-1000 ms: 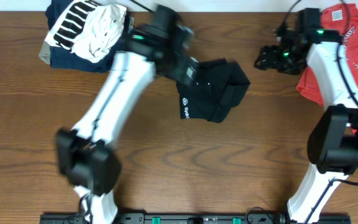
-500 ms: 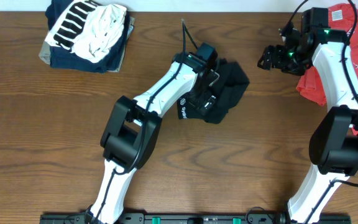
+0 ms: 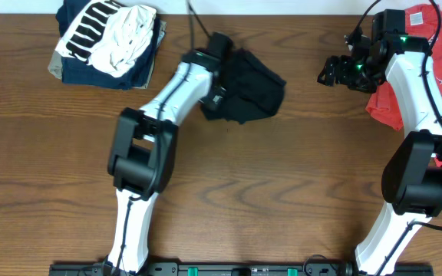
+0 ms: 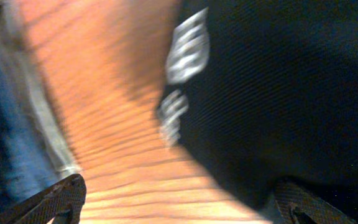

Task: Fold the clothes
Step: 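Grasp the folded black shirt bundle with the left gripper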

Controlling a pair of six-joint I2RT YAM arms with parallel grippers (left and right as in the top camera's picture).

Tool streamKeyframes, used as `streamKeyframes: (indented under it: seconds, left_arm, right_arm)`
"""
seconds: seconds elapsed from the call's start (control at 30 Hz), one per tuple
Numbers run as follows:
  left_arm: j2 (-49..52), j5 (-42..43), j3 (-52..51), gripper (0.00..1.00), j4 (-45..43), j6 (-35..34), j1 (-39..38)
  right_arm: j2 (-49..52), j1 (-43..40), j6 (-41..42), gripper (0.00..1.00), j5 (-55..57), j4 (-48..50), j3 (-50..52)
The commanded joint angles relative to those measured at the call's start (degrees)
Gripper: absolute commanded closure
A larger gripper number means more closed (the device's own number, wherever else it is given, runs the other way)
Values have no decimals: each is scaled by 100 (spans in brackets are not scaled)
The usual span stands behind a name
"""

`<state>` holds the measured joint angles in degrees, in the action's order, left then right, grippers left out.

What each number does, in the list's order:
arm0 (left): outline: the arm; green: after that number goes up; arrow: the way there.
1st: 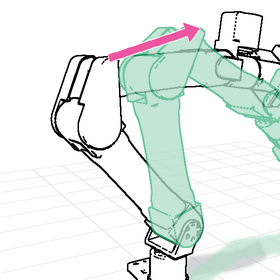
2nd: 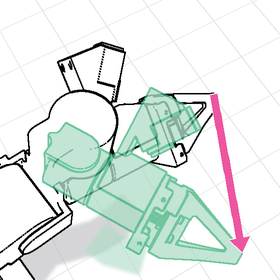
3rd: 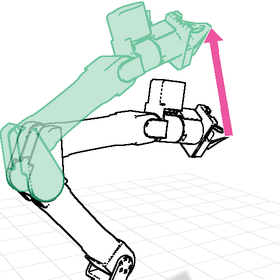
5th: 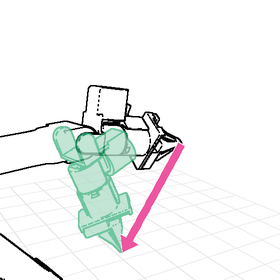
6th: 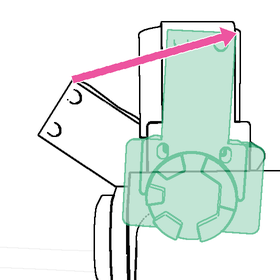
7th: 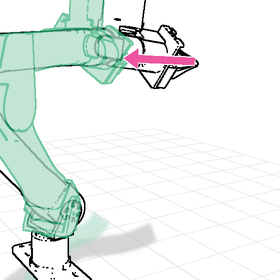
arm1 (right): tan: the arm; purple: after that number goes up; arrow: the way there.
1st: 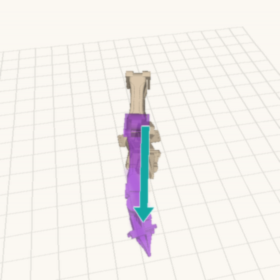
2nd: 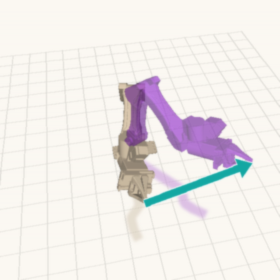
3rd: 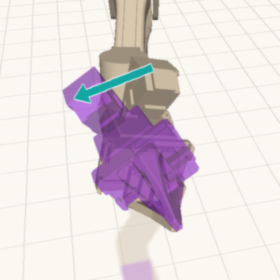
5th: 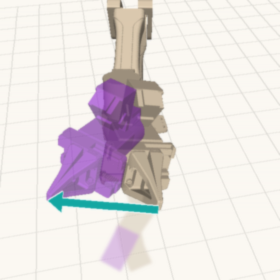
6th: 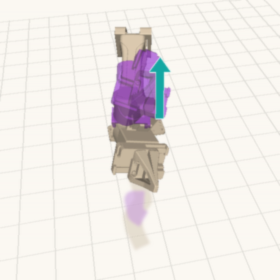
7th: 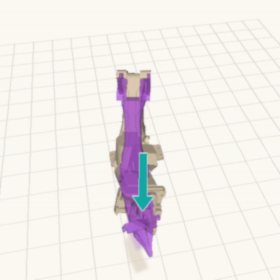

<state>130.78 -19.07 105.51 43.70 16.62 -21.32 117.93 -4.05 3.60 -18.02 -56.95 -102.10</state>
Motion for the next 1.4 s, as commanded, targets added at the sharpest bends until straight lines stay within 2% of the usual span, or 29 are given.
streamKeyframes:
  seconds: [0.0,0.07,0.17,0.27,0.6,0.97,1.23,1.3,1.37]
  left_arm:
    - [-291,-249,417,2,66,413,-111]
    - [-588,310,444,2,85,592,-216]
    - [-953,1735,444,2,129,800,-409]
    - [-966,2472,428,2,111,848,-608]
    - [-212,2487,345,2,-59,887,-1147]
    - [566,2481,345,2,-669,885,-1202]
    - [953,1856,345,2,-1021,883,-1198]
    - [1034,1541,345,8,-1064,881,-1187]
    - [1086,1300,345,18,-1062,883,-1180]
  right_arm:
    - [-103,-17,-92,14,22,9,-85]
    - [-105,-17,-92,13,22,15,-85]
    - [-105,-44,-92,14,22,28,-85]
    - [-103,-107,-92,13,20,37,-85]
    - [-105,-264,-96,13,17,-31,-85]
    - [-105,-264,-118,12,17,-68,-85]
    - [-103,-264,-118,12,20,-79,-85]
    - [-103,-264,-116,13,20,-79,-85]
    - [-105,-264,-116,13,22,-81,-85]
